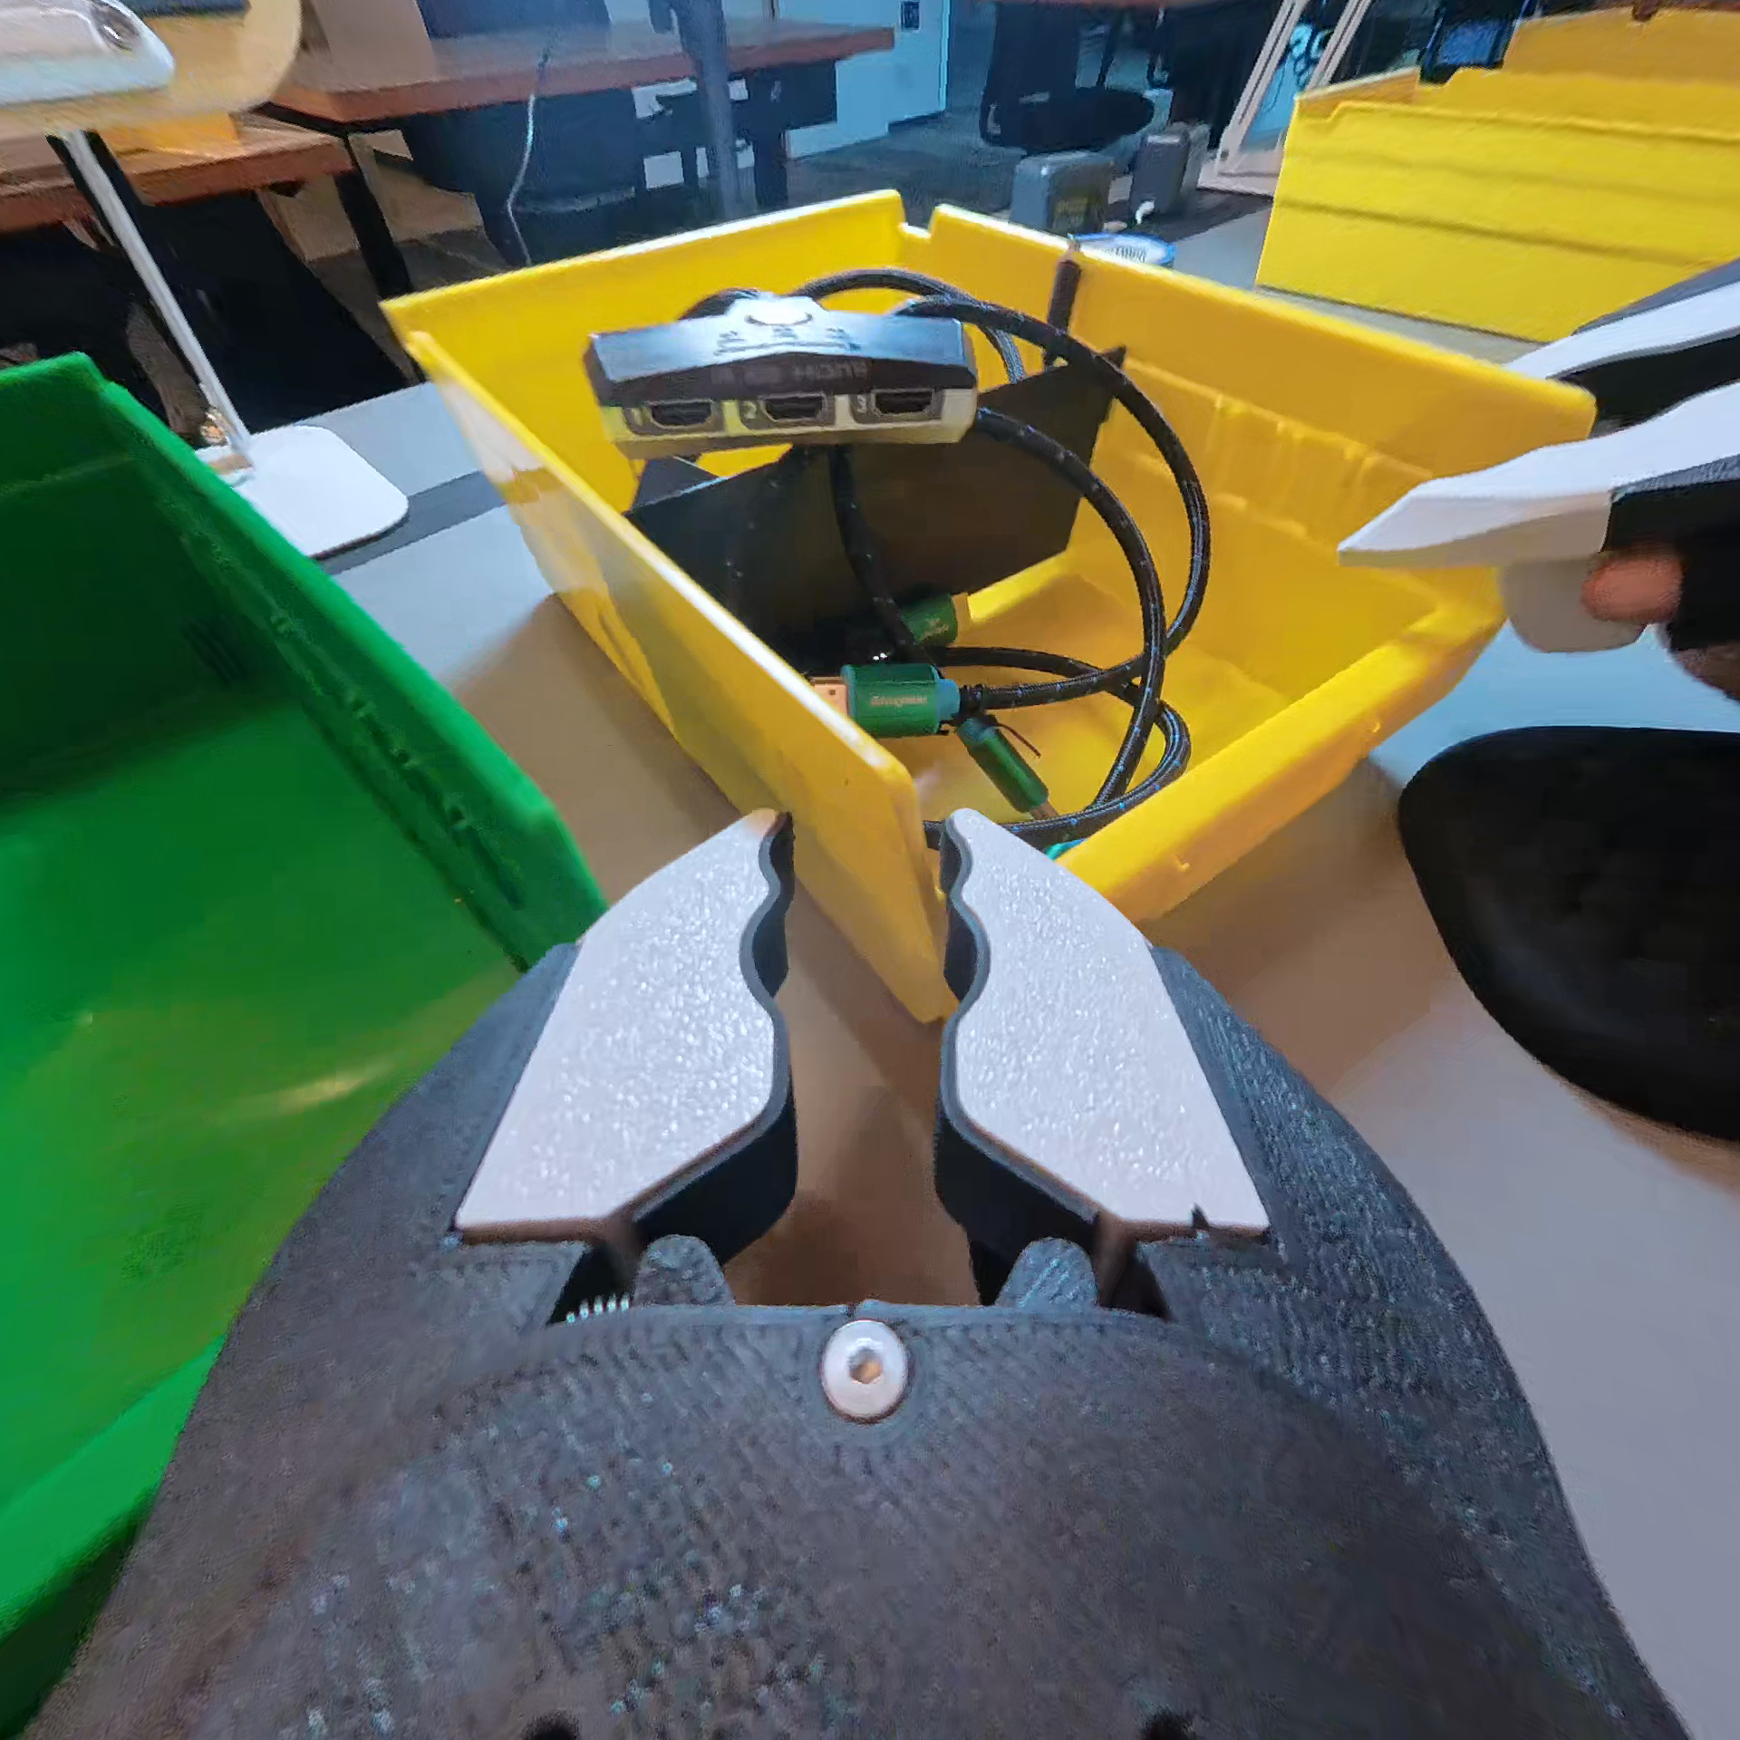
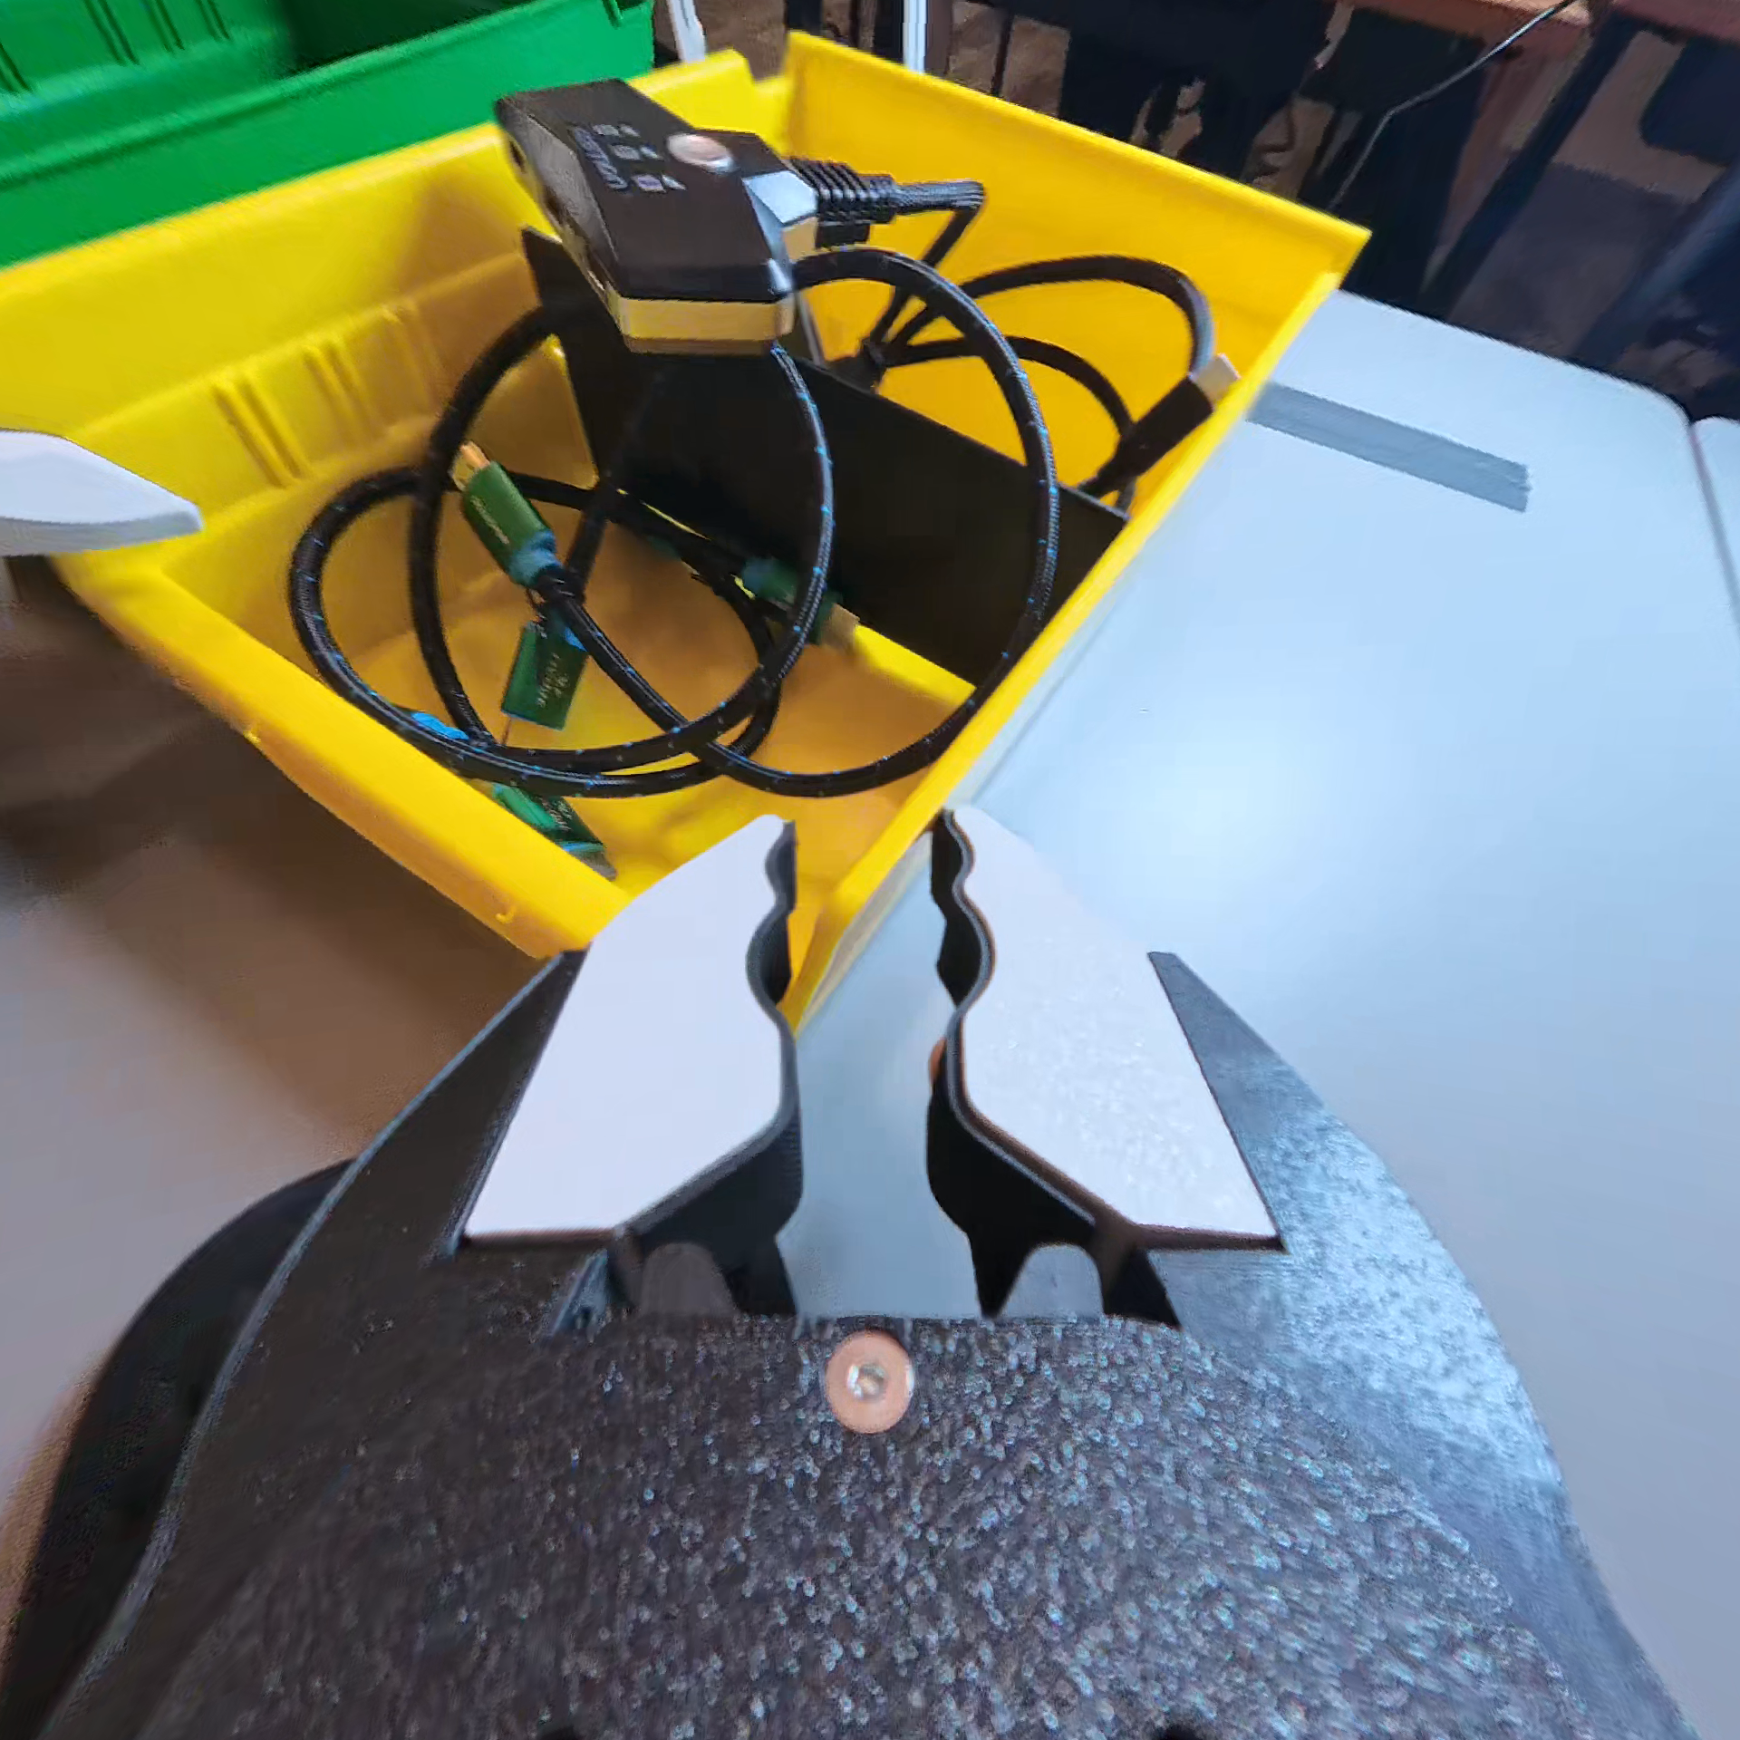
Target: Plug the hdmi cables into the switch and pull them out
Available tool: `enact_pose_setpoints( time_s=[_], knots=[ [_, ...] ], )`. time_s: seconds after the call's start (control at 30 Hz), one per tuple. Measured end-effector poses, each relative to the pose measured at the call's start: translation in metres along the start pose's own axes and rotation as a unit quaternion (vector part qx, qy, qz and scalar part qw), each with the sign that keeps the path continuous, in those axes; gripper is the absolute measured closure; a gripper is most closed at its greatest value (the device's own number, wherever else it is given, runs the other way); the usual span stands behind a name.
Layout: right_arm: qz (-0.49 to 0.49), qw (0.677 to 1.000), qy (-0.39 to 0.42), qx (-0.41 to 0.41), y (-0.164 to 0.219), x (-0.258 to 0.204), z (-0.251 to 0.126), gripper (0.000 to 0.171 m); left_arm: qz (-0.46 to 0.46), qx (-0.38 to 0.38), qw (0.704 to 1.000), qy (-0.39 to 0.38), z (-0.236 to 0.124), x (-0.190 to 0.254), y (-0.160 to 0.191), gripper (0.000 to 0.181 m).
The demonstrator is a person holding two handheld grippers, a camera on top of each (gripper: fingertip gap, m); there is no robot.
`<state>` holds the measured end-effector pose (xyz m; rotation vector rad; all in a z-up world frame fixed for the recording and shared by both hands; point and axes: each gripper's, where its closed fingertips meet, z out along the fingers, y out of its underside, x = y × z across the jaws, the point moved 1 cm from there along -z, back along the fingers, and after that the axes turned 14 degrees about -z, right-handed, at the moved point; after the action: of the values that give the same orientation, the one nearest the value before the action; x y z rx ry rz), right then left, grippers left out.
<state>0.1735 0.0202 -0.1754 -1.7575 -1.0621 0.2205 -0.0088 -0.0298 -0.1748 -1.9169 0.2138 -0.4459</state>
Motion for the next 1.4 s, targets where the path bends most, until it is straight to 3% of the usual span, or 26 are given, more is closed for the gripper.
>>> enact_pose_setpoints(
  time_s=[0.13,0.23,0.37,0.63,0.83,1.0,1.23,1.4],
  knots=[
    [-0.036,0.999,0.018,0.004,0.004,0.0,-0.007,0.151,0.034,-0.002,0.999,-0.027,0.013,0.006,0.005,0.146],
    [-0.059,0.998,0.025,0.009,0.003,-0.006,-0.013,0.152,0.045,0.005,0.998,-0.037,0.007,0.004,0.001,0.158],
    [-0.063,0.997,0.037,0.037,-0.004,-0.014,-0.028,0.153,0.06,0.019,0.998,-0.027,-0.008,0.009,-0.005,0.162],
    [-0.079,0.988,0.059,0.116,-0.064,-0.007,-0.079,0.159,0.111,0.094,0.989,-0.017,-0.061,0.039,-0.053,0.162],
    [-0.1,0.973,0.054,0.203,-0.135,-0.027,-0.102,0.158,0.14,0.163,0.975,-0.05,-0.125,0.034,-0.101,0.163],
    [-0.108,0.959,0.001,0.263,-0.195,-0.068,-0.087,0.157,0.134,0.197,0.966,-0.096,-0.188,0.002,-0.119,0.162],
    [-0.107,0.933,-0.099,0.33,-0.265,-0.163,-0.04,0.158,0.139,0.201,0.95,-0.193,-0.289,-0.066,-0.112,0.161],
    [-0.108,0.909,-0.17,0.364,-0.299,-0.24,-0.005,0.157,0.13,0.196,0.933,-0.274,-0.358,-0.111,-0.088,0.161]
  ],
)
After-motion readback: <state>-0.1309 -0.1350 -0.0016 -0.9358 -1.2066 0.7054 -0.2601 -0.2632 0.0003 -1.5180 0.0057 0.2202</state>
